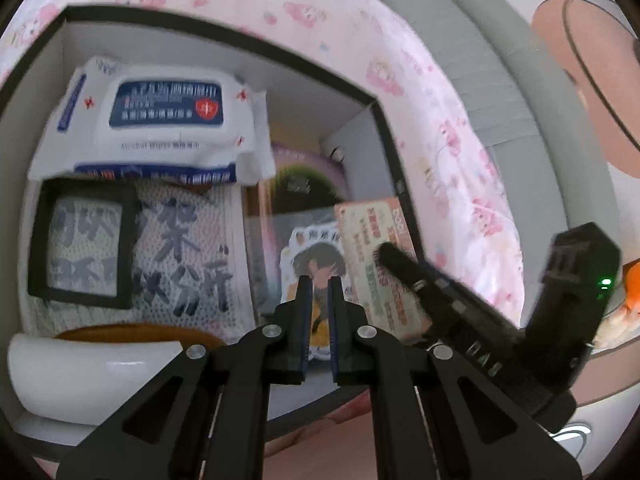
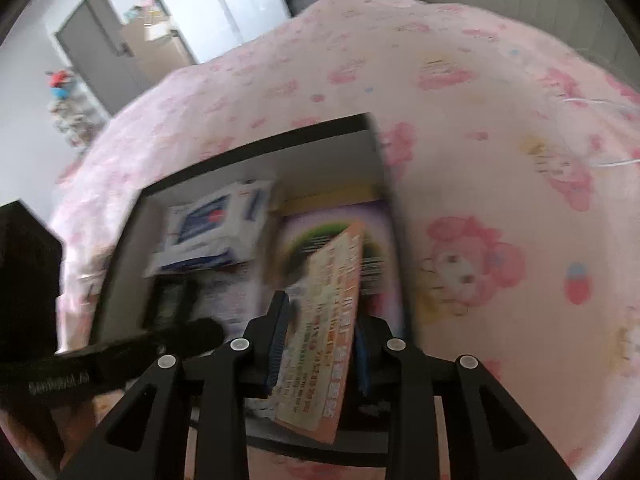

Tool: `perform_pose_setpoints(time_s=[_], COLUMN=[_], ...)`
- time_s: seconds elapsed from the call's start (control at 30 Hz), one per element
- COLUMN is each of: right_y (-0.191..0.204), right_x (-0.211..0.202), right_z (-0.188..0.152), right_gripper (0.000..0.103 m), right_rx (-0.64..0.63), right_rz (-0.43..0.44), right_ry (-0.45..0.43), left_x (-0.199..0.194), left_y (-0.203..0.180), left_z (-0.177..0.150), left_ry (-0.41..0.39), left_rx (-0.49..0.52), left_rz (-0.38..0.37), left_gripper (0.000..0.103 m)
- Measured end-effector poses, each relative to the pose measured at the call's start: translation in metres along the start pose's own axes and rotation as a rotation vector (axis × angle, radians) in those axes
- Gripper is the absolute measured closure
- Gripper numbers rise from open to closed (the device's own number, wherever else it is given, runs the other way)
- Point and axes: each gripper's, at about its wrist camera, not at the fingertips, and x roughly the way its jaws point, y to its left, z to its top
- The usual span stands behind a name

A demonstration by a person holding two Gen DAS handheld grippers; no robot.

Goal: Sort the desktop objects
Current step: 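Lower the photo card into the box beside the wipes pack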

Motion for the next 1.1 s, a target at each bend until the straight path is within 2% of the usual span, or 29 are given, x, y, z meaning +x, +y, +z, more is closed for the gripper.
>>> perform_pose_setpoints(time_s=[0.03,0.17,0.3,0.4,0.5,0.6,0.63,0.7,0.8,0.87,0.93,1.03,1.1], right_y=[-0.003,-0.007,-0.011,-0.016,-0.012,-0.006,-0.007,-0.009,-0.014,-0.017,-0.015,0.01,0.027], right_x=[-0.004,-0.017,-0.026,-0.028,-0.016,-0.02,-0.024,-0.026,-0.022,-0.016,-0.011,0.005,0.013], right_z=[-0.001,-0.001,-0.001,0.0,-0.002,-0.003,-0.003,-0.003,-0.002,-0.003,-0.005,-0.01,-0.011], right_gripper=[0.075,0.074,0.074,0.074,0.074,0.074,0.074,0.074,0.074,0.074,0.074,0.074,0.074], right_rx=[0.012,0.04,0.061,0.084,0.091,0.062,0.055,0.048,0.065,0.075,0.068,-0.049,-0.141], right_rz=[0.005,0.025,0.063,0.081,0.058,0.035,0.041,0.047,0.076,0.113,0.144,0.151,0.151], right_ry=[-0.007,-0.051,-0.08,-0.084,-0.046,-0.062,-0.073,-0.088,-0.07,-0.034,0.005,0.119,0.19], left_x=[0.006,0.027,0.044,0.059,0.064,0.058,0.057,0.054,0.035,0.015,0.001,-0.017,-0.024], left_y=[-0.002,-0.022,-0.038,-0.043,-0.046,-0.048,-0.047,-0.042,-0.034,-0.032,-0.027,-0.016,-0.011], left_z=[0.001,-0.002,-0.001,-0.001,-0.002,0.001,0.003,0.007,0.009,0.005,0.002,-0.001,-0.001], left_ry=[0.027,0.194,0.255,0.29,0.273,0.204,0.193,0.177,0.15,0.122,0.125,0.141,0.148], left_rx=[0.001,0.088,0.162,0.16,0.176,0.202,0.204,0.191,0.144,0.15,0.154,0.171,0.152], left_rz=[0.003,0.052,0.169,0.195,0.231,0.302,0.303,0.283,0.199,0.177,0.2,0.269,0.267], left_gripper=[0.099,0.083,0.082,0.079,0.079,0.079,0.08,0.08,0.079,0.078,0.077,0.075,0.073])
